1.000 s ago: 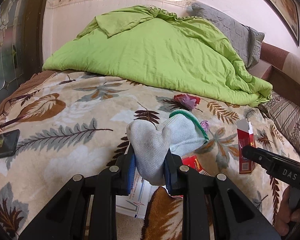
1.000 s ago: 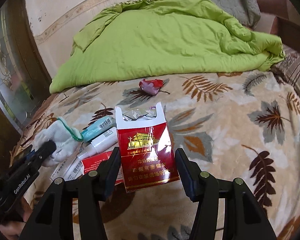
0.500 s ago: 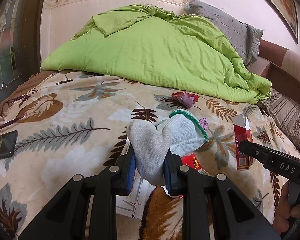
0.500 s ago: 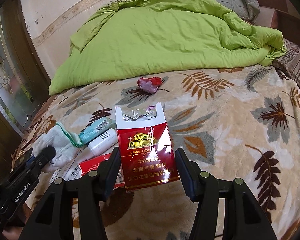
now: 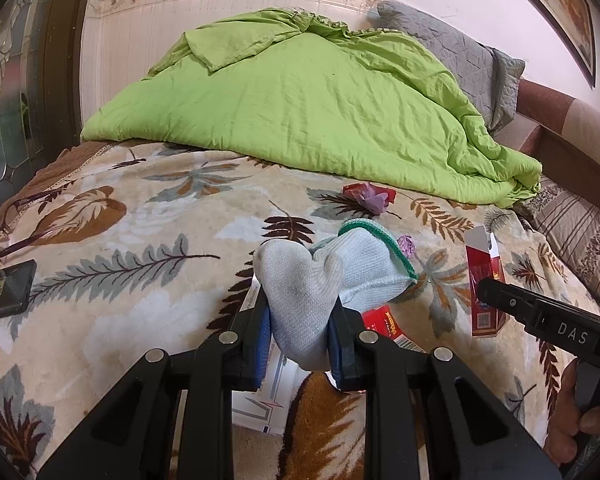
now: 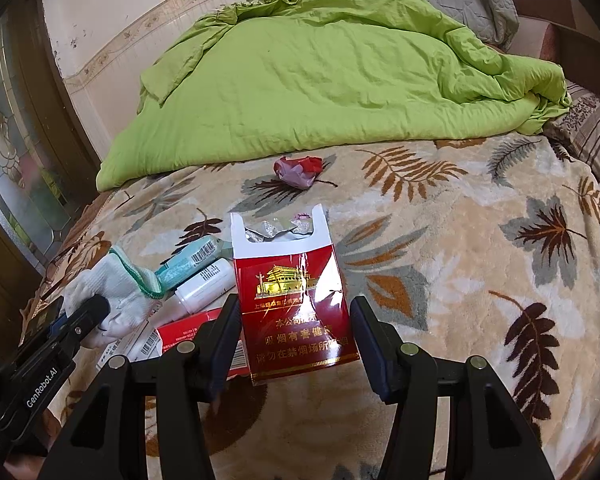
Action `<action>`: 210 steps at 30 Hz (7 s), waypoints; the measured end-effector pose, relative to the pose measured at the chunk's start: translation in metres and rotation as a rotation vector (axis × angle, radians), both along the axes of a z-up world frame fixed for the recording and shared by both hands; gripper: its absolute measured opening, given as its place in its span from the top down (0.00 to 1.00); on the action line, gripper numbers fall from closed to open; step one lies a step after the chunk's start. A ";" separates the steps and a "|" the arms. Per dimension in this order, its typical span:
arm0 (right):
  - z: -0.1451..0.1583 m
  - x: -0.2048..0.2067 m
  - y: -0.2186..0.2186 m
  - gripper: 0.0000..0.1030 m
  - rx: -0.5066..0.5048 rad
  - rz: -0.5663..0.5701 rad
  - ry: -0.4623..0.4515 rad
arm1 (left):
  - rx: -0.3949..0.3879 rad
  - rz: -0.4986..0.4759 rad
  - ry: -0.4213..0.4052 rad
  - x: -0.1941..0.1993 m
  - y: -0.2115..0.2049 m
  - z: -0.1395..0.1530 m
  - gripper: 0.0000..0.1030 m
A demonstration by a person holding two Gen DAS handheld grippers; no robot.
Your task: Collect trash
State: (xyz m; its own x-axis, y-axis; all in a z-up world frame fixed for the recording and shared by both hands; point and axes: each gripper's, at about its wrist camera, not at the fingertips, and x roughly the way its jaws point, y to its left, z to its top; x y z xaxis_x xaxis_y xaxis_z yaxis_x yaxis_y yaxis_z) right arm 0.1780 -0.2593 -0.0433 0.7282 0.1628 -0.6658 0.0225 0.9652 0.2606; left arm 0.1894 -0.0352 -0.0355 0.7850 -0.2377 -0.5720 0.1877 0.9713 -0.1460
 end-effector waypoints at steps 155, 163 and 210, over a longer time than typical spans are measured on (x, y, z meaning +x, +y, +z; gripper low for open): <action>-0.005 -0.009 -0.027 0.94 0.370 -0.016 0.034 | 0.094 0.106 0.191 0.020 0.020 -0.039 0.50; 0.009 -0.020 -0.018 0.94 0.265 0.004 -0.039 | 0.038 0.029 0.054 -0.004 0.008 -0.013 0.50; 0.005 -0.013 -0.005 0.94 0.232 0.029 -0.024 | 0.063 -0.073 0.037 -0.015 -0.012 -0.009 0.50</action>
State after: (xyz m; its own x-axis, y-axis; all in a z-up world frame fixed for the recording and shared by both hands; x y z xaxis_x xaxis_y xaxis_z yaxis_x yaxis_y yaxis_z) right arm 0.1646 -0.2647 -0.0384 0.7361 0.3307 -0.5906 -0.0133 0.8794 0.4758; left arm 0.1747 -0.0470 -0.0444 0.7453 -0.2563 -0.6155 0.2538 0.9627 -0.0936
